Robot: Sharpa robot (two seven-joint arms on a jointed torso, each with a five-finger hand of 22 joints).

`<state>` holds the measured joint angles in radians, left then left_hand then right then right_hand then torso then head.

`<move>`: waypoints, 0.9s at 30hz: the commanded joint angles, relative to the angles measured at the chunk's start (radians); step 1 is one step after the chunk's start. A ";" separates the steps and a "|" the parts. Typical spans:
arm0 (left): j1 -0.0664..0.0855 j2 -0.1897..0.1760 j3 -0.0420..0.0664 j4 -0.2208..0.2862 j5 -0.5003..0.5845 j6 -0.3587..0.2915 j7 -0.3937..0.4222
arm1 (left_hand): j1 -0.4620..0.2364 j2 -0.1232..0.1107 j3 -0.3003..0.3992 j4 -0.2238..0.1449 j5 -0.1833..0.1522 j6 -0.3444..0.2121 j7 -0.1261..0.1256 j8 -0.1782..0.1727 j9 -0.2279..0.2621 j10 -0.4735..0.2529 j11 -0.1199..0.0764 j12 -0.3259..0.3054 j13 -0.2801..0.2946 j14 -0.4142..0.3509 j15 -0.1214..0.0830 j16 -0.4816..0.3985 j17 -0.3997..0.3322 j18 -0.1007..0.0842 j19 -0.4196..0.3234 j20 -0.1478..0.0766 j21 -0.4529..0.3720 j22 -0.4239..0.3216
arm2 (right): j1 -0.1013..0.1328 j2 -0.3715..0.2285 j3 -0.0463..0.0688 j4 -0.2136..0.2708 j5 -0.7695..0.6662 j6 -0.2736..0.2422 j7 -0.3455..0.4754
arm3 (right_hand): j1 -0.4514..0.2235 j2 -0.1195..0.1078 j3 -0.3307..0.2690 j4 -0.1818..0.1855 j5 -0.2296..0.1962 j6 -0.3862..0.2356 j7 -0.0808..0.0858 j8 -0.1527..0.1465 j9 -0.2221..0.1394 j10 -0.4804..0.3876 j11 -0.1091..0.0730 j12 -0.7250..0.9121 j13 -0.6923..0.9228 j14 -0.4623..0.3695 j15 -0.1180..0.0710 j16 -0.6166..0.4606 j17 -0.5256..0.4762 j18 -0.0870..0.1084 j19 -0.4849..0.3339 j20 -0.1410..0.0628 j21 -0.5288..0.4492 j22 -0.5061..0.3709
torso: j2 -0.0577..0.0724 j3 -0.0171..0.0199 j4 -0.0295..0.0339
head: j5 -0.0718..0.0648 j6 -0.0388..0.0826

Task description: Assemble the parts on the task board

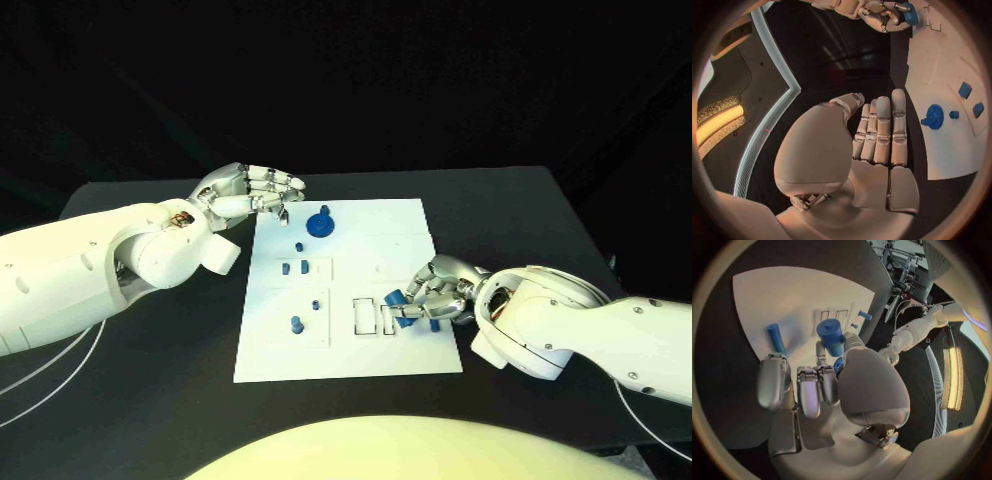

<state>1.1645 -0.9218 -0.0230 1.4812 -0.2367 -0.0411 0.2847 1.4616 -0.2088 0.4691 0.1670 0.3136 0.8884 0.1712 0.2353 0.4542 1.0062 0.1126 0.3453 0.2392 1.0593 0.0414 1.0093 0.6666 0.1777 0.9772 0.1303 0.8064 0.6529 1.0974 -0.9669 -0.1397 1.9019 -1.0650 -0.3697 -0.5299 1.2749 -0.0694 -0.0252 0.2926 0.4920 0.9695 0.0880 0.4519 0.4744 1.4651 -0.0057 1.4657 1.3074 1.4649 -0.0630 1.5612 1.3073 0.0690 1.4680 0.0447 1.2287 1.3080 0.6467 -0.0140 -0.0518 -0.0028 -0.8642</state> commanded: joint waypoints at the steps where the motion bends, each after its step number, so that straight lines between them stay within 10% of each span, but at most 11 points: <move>1: 0.000 0.002 0.000 0.001 0.005 0.019 0.006 | -0.006 0.007 -0.005 0.002 0.004 0.000 0.006 -0.003 -0.002 0.001 0.002 -0.004 -0.001 -0.008 0.001 -0.007 -0.002 0.006 -0.005 0.004 -0.006 -0.001 | 0.006 -0.001 0.001 0.011 0.071 -0.021 0.014 | -0.024 0.005 0.010 0.001 0.003 0.037 -0.029 0.028 0.015 0.025 -0.007 0.004 0.133 0.102 -0.010 0.003 0.246 -0.013 0.030 -0.007 0.008 0.190 | 0.000 0.0003 0.0000 | 0.002 0.001; 13: 0.000 0.005 0.000 0.002 0.005 0.021 0.005 | -0.007 0.008 -0.005 0.003 0.005 0.000 0.006 -0.004 -0.002 0.000 0.003 -0.005 -0.001 -0.009 0.001 -0.007 -0.002 0.006 -0.006 0.004 -0.007 -0.001 | -0.004 0.059 -0.001 -0.025 0.065 0.061 -0.005 | -0.077 0.009 0.021 0.001 -0.055 0.051 -0.038 0.056 0.024 0.028 -0.015 0.000 0.135 0.102 -0.016 0.003 0.246 -0.013 0.028 -0.014 0.005 0.189 | 0.000 -0.0001 0.0006 | 0.004 0.004; 27: 0.000 0.004 0.000 0.003 0.005 0.020 0.005 | -0.007 0.008 -0.005 0.003 0.005 0.000 0.006 -0.004 -0.002 0.000 0.003 -0.005 -0.001 -0.009 0.001 -0.007 -0.002 0.006 -0.006 0.004 -0.007 -0.001 | -0.021 0.128 -0.002 -0.078 -0.027 0.042 -0.019 | -0.094 0.010 0.023 0.000 -0.075 0.054 -0.041 0.068 0.029 0.027 -0.017 -0.003 0.134 0.101 -0.018 0.002 0.243 -0.012 0.027 -0.015 0.001 0.188 | 0.002 0.0002 0.0018 | 0.009 0.005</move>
<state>1.1645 -0.9192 -0.0229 1.4817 -0.2366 -0.0398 0.2834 1.4576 -0.2047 0.4691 0.1670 0.3136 0.8884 0.1712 0.2353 0.4533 1.0062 0.1126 0.3454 0.2394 1.0557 0.0450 1.0093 0.6659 0.1777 0.9772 0.1303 0.8064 0.6530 1.0775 -0.8413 -0.1421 1.8268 -1.0428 -0.3249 -0.5424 1.1865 -0.0606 -0.0072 0.2935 0.4201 0.9732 0.0916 0.5154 0.5016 1.4668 -0.0142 1.4656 1.3081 1.4683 -0.0736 1.5611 1.3080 0.0690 1.4680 0.0375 1.2333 1.3076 0.6480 -0.0139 -0.0505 0.0055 -0.8595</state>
